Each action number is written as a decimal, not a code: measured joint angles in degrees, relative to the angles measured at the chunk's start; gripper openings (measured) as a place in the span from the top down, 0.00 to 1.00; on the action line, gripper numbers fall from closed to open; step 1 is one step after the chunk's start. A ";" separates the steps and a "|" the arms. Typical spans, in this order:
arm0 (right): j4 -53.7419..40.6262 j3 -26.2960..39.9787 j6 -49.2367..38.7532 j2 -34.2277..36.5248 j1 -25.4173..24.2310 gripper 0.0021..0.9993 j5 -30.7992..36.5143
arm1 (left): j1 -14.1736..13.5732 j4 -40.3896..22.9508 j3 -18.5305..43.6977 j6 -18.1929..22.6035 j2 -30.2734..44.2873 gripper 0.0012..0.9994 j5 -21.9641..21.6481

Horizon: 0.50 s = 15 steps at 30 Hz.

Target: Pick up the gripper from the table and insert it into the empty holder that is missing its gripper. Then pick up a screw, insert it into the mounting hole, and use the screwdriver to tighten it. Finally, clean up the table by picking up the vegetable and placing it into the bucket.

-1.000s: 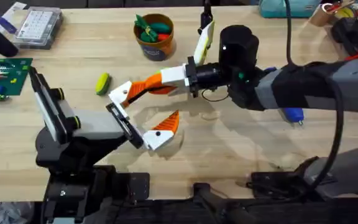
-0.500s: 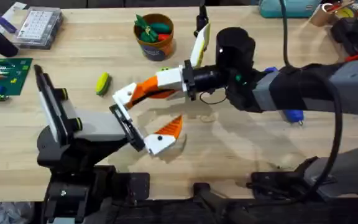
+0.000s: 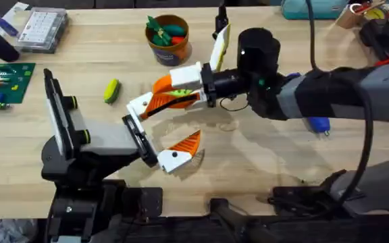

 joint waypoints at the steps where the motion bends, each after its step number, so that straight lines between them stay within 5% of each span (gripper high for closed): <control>1: 0.01 0.00 -0.06 0.00 -0.42 0.13 -0.16 | 0.00 0.01 0.00 0.01 0.01 0.01 0.00; 4: -0.10 0.00 -0.08 0.01 -1.92 0.02 -0.86 | 0.00 -0.01 0.00 0.01 0.02 0.01 0.00; 15: -5.29 0.00 -2.46 0.01 -8.66 0.01 -2.45 | 0.00 -0.01 0.00 0.17 0.01 0.01 0.00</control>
